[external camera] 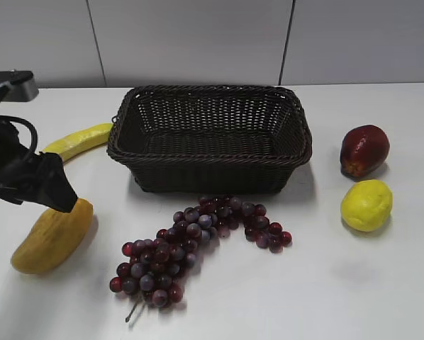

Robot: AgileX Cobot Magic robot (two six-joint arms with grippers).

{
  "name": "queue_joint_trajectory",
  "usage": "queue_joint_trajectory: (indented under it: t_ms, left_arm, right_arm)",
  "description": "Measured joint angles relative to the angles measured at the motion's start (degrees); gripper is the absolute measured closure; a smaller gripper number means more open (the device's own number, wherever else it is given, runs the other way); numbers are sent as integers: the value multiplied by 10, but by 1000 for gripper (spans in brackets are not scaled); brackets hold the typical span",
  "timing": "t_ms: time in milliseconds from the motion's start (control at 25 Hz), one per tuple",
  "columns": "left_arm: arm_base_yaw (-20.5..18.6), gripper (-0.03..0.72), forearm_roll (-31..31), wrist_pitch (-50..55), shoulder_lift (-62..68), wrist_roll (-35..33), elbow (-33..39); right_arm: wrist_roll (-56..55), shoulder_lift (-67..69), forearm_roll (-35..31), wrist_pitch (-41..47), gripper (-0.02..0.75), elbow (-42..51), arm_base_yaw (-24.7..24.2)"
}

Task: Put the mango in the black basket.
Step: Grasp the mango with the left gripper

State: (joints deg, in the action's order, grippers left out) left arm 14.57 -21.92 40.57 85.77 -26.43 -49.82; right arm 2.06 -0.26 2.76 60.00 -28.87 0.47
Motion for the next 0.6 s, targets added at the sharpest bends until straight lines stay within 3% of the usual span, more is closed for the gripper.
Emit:
queue_joint_trajectory:
  t_ms: [240,600]
  left_arm:
    - [1,-1,34,-67,74,0,0]
    - [1,-1,36,-118,152,-1,0]
  right_arm:
    - [0,0,0,0,169,0,0]
    - [0,0,0,0,169,0,0]
